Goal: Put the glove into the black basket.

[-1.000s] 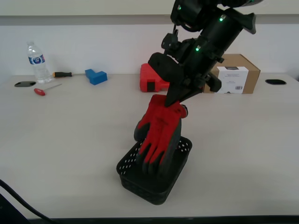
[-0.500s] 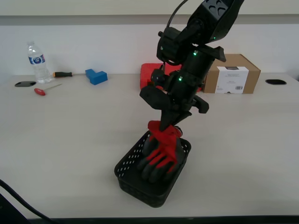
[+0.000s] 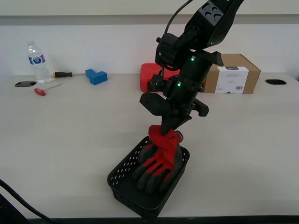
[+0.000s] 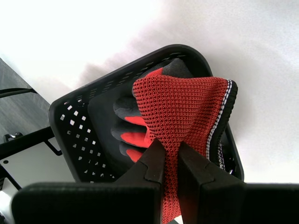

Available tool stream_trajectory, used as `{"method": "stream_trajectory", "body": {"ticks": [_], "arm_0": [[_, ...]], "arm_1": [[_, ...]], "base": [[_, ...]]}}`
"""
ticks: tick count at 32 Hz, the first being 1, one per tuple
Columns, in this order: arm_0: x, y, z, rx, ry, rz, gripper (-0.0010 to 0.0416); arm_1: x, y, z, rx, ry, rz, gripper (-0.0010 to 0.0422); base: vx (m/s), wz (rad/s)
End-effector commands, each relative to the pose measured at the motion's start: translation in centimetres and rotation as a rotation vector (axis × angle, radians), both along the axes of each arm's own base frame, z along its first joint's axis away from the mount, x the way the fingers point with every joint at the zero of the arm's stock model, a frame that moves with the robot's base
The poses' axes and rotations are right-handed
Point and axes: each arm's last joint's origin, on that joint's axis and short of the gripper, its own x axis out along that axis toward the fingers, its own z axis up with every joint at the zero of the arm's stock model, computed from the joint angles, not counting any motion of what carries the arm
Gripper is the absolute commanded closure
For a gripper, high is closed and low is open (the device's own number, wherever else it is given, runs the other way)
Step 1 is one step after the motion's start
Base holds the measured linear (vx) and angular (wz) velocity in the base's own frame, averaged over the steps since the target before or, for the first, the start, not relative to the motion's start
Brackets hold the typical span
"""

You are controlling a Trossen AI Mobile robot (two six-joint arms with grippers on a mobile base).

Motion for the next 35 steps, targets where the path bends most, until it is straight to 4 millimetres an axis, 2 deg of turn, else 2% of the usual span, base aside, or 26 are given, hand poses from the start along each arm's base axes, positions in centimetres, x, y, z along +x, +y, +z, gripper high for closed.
{"method": "stream_trajectory", "body": {"ticks": [1,2,3,4,6,7,16,21,24,27,28,35], "arm_0": [[0.1,-0.1,0.0,-0.002,0.000,-0.010,0.0393],[0.1,-0.1,0.0,-0.001,0.000,-0.011,0.0388],[0.2,-0.1,0.0,-0.001,0.000,-0.013,0.0371],[0.3,-0.2,0.0,0.000,-0.003,-0.010,0.0335],[0.3,-0.2,0.0,-0.005,-0.014,0.000,0.0318],[0.3,-0.3,0.0,-0.015,-0.038,0.023,0.0295],[0.5,-0.1,0.2,0.005,-0.069,0.036,0.0282],[1.9,-0.2,2.8,0.097,-0.205,0.037,0.0282],[2.5,-0.6,4.3,0.086,-0.276,0.008,0.0282],[3.5,-1.6,5.9,0.070,-0.356,-0.042,0.0282],[4.0,-2.3,6.8,0.067,-0.390,-0.073,0.0282],[6.3,-5.6,10.1,0.118,-0.503,-0.189,0.0282]], "arm_1": [[0.0,0.0,0.0,0.000,-0.004,-0.002,0.0412],[0.0,0.0,0.0,0.000,-0.004,-0.002,0.0412],[0.0,0.0,0.0,0.000,-0.004,-0.002,0.0412],[0.0,0.0,0.0,0.000,-0.004,-0.002,0.0412],[0.0,0.0,0.0,0.000,-0.004,-0.002,0.0412],[0.0,0.0,0.0,0.001,-0.004,-0.002,0.0412],[0.0,0.0,0.0,0.001,-0.004,-0.002,0.0412],[0.0,0.0,0.0,0.000,-0.003,-0.002,0.0412],[0.0,0.0,0.1,0.001,-0.004,-0.002,0.0412],[0.0,0.0,0.0,0.001,-0.004,-0.002,0.0412],[0.0,0.0,0.0,0.000,-0.004,-0.002,0.0412],[0.0,0.0,0.0,0.001,-0.004,-0.002,0.0412]], "base": [[0.000,0.000],[0.000,0.000],[0.000,0.000],[0.000,0.000],[0.000,0.000],[0.000,0.000],[0.000,0.000],[0.000,0.000],[0.000,0.000],[0.000,0.000],[0.000,0.000],[0.000,0.000]]}}
